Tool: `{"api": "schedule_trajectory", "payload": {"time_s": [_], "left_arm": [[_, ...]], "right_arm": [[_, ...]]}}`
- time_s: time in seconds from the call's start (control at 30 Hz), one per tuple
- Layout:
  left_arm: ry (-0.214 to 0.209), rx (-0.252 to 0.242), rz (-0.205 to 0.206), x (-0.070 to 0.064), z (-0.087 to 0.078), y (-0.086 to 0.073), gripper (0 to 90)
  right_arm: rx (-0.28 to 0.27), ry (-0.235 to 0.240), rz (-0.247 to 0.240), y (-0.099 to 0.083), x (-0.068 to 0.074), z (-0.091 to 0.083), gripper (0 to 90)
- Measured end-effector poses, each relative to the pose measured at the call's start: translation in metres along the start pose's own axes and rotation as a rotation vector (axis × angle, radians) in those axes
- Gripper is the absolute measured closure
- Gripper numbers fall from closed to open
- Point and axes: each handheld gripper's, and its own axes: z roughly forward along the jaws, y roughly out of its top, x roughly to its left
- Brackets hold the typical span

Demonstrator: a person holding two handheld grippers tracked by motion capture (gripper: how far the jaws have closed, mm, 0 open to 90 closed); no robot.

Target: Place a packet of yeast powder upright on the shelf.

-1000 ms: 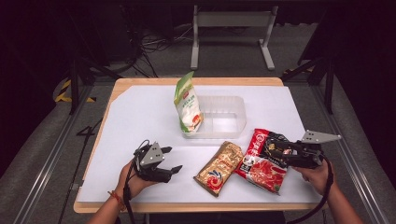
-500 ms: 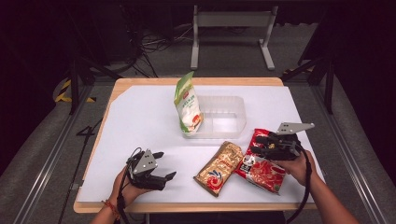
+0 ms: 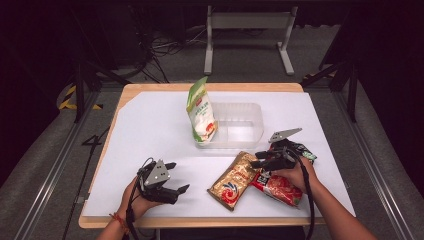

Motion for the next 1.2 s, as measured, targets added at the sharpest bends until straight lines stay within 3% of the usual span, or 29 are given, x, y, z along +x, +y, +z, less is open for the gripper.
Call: {"api": "schedule_trajectory", "payload": {"time_s": [0.13, 0.27, 0.37, 0.5, 0.73, 0.9, 1.2], "left_arm": [[-0.005, 0.006, 0.002, 0.0, 0.002, 0.0, 17.5], [-0.017, 0.004, 0.001, 0.0, 0.002, 0.0, 17.4], [-0.023, 0.005, 0.001, -0.001, 0.002, 0.0, 17.4], [-0.031, 0.009, 0.006, -0.002, 0.004, 0.001, 17.4], [-0.028, 0.013, 0.003, -0.001, 0.005, 0.001, 17.4], [-0.015, 0.014, -0.001, 0.001, 0.004, -0.001, 17.5], [0.0, 0.002, -0.031, 0.009, 0.001, -0.003, 17.4]], "right_arm": [[0.044, -0.02, 0.001, 0.004, -0.003, 0.005, 45.9], [0.071, -0.004, 0.033, 0.008, -0.008, 0.011, 44.5], [0.082, 0.028, 0.058, 0.008, -0.012, 0.014, 47.8], [0.1, 0.11, 0.103, 0.009, -0.016, 0.017, 56.7], [0.072, 0.115, 0.095, 0.007, -0.015, 0.013, 81.6], [0.061, 0.087, 0.059, 0.007, -0.009, 0.011, 85.3], [0.018, 0.095, 0.036, 0.006, -0.003, 0.003, 86.6]]}}
